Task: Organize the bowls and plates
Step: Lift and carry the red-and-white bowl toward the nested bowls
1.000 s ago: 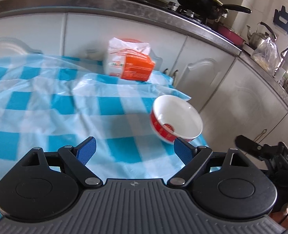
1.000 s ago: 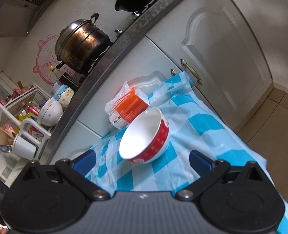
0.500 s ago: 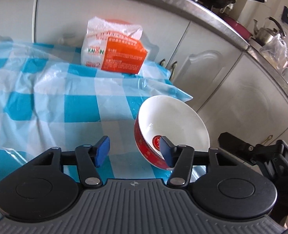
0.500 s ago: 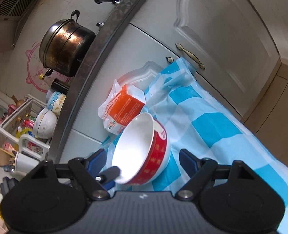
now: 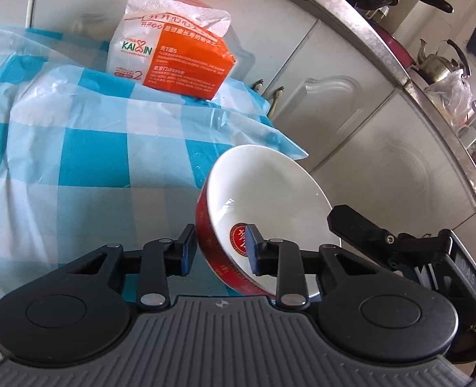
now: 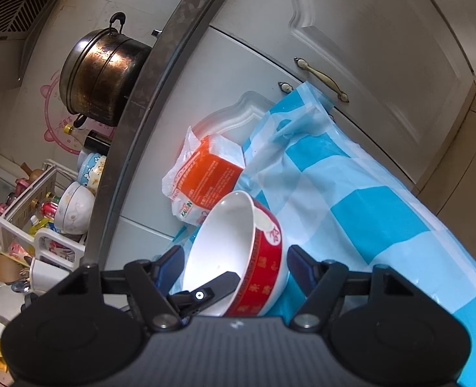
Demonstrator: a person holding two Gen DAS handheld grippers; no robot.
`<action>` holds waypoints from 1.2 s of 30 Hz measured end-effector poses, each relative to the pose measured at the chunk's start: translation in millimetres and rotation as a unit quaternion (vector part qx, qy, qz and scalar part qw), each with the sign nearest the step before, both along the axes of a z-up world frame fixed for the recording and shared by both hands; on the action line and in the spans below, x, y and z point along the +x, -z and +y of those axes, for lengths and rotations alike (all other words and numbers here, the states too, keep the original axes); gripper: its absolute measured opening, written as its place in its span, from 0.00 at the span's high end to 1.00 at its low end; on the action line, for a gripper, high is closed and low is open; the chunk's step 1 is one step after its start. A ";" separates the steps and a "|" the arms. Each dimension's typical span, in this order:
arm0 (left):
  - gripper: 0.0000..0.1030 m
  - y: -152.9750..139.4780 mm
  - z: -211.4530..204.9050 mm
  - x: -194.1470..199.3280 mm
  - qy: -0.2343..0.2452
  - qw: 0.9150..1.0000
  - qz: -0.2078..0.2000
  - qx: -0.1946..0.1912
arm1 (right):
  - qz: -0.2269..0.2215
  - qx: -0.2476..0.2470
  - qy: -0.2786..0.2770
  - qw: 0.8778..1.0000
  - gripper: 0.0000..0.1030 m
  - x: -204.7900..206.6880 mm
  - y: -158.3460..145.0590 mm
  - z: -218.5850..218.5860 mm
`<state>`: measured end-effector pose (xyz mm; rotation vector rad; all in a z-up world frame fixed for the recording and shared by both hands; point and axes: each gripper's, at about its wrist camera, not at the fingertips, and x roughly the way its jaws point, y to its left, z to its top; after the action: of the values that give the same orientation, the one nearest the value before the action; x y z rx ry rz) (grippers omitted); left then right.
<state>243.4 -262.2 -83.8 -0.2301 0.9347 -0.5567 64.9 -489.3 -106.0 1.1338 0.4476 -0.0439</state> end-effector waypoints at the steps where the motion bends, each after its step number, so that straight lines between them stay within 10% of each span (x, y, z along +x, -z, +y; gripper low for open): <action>1: 0.69 -0.1 -1.4 -0.8 0.001 1.000 -0.004 0.005 | 0.000 -0.001 -0.001 1.000 0.31 0.0 -0.3 0.3; 36: 0.68 -79.1 89.0 -109.1 -0.015 0.994 -0.108 -0.015 | -0.049 -0.061 -0.065 0.995 0.30 -58.9 -75.4 96.2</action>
<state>134.3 -173.3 -4.7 -0.2060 0.7135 -0.5566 6.0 -393.1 -30.6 0.9810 0.4257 0.0968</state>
